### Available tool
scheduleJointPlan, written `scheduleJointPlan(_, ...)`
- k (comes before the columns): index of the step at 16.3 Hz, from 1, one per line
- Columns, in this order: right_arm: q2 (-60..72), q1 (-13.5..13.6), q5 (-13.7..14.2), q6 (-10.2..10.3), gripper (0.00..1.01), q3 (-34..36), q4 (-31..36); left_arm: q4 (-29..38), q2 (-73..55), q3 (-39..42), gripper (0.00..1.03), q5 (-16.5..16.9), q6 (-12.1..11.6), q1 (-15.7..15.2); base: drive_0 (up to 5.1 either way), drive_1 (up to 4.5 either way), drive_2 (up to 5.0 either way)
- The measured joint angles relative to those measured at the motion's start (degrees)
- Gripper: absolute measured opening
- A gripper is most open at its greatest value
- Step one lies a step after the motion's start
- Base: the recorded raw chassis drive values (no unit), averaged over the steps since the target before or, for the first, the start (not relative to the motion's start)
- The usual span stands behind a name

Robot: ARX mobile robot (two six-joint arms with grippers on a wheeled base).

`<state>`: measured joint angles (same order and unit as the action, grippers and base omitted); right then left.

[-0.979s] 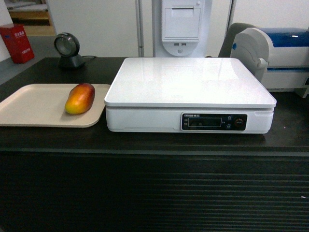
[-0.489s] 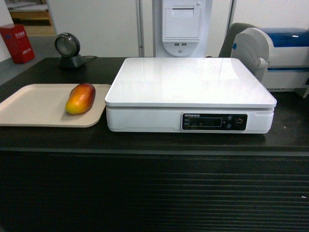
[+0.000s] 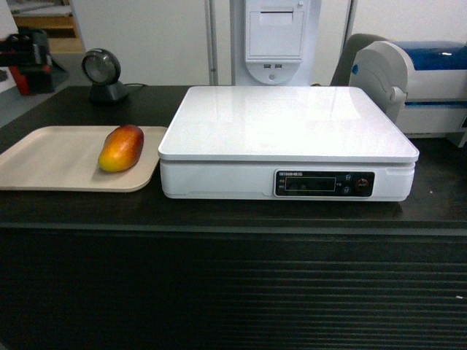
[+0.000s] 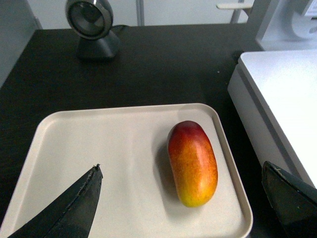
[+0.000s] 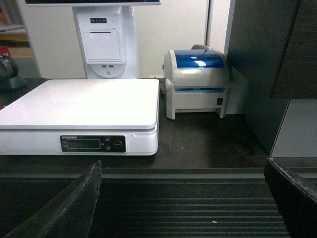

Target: Place dark red mango on scale at checkout

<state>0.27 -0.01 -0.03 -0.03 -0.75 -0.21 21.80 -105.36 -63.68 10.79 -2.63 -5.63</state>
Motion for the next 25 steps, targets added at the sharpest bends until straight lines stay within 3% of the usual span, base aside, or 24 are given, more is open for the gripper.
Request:
scheduleJointPlan(3, 0.00, 0.00, 0.00, 0.00, 0.98, 0.00, 0.00, -4.87, -11.87, -12.46, 0.98, -0.70, -3.19, 2.64, 0.0, 0.00, 0.0)
scheduleJointPlan(6, 0.00, 0.00, 0.00, 0.00, 0.98, 0.00, 0.00, -10.49, -18.97, -19.87, 0.98, -1.07, -5.25, 3.85, 0.0, 0.00, 0.0)
scheduleJointPlan(23, 0.00, 0.00, 0.00, 0.00, 0.98, 0.00, 0.00, -20.13, -32.44, -32.76, 0.97, -3.26, -9.94, 5.46, 0.0, 0.00, 0.0)
scheduleJointPlan(25, 0.00, 0.00, 0.00, 0.00, 0.98, 0.00, 0.00, -20.13, -32.48, -32.74, 0.76, -3.04, -10.45, 5.66, 0.0, 0.00, 0.0)
